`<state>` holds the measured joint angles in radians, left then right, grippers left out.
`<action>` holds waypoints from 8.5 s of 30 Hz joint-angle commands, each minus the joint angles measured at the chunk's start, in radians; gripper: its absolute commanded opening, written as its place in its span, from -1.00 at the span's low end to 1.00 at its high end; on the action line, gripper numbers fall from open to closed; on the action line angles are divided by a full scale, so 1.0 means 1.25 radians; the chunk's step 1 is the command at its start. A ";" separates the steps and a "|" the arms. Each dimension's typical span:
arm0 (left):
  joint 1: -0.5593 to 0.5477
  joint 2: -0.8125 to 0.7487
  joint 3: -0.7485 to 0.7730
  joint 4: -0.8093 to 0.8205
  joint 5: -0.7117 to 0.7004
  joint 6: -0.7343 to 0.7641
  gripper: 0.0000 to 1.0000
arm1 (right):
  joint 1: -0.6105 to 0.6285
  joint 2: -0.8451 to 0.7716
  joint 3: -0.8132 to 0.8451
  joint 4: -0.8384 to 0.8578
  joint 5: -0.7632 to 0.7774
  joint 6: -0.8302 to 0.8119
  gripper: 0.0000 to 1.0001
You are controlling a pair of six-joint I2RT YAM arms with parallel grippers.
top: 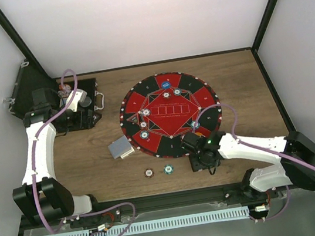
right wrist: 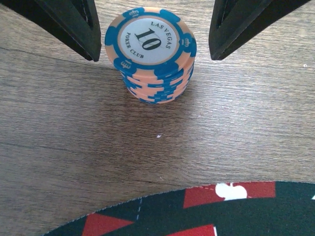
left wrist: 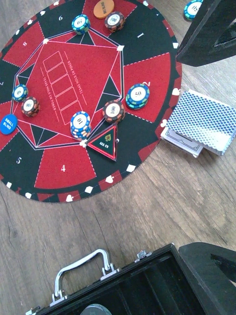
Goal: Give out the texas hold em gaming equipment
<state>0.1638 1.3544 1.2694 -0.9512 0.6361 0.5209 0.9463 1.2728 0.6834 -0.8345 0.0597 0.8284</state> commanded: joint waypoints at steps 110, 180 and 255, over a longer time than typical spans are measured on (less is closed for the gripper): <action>0.004 -0.006 0.016 0.006 0.030 0.006 1.00 | -0.491 0.807 1.057 0.010 0.061 -0.434 -0.68; 0.004 -0.019 -0.001 -0.034 0.031 0.052 1.00 | 0.043 0.015 -0.015 0.020 0.042 0.111 0.52; -0.006 0.032 -0.195 -0.071 -0.097 0.479 1.00 | -0.477 0.243 0.155 0.237 0.028 -0.283 -0.26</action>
<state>0.1635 1.3888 1.0630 -1.0901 0.5083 1.0763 0.3649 1.5631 0.8795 -0.5816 0.0929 0.4789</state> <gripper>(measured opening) 0.999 0.411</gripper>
